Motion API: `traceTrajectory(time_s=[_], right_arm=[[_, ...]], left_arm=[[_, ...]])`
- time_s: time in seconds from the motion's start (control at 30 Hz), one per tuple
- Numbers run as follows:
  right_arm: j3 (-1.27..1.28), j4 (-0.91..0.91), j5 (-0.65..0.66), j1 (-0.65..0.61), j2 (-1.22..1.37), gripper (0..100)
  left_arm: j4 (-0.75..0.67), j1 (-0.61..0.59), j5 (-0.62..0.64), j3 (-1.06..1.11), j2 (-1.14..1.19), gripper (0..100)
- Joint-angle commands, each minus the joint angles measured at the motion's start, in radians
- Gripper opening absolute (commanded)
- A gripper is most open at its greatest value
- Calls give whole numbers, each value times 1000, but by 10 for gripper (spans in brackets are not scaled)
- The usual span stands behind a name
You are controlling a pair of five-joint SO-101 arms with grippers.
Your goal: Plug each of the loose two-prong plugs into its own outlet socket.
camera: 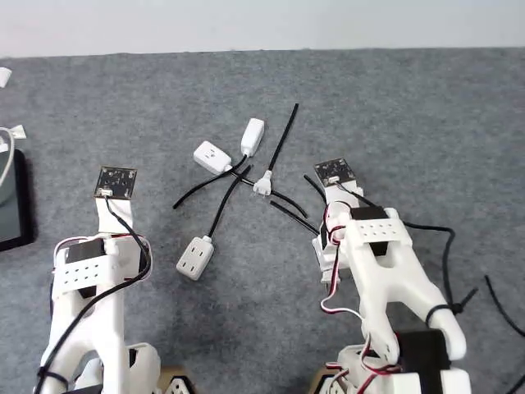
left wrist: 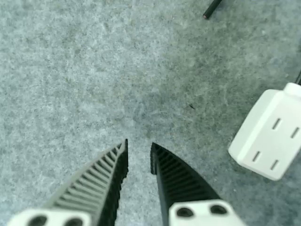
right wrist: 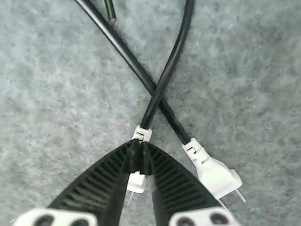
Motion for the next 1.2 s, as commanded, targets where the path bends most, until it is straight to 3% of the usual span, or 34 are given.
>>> traceTrajectory(time_s=[0.0, 0.2, 0.33, 1.17], right_arm=[[-23, 10, 14, 12, -12, 9], [-26, 42, 15, 7, -148, 13], [-23, 82, 14, -44, -183, 98], [-55, -4, 21, -48, 15, 112]], left_arm=[[-20, -5, -9, -8, 2, 13], [-21, -5, -9, -8, 2, 13], [-25, -3, -9, -2, 2, 13], [-25, -3, -9, -2, 2, 13]])
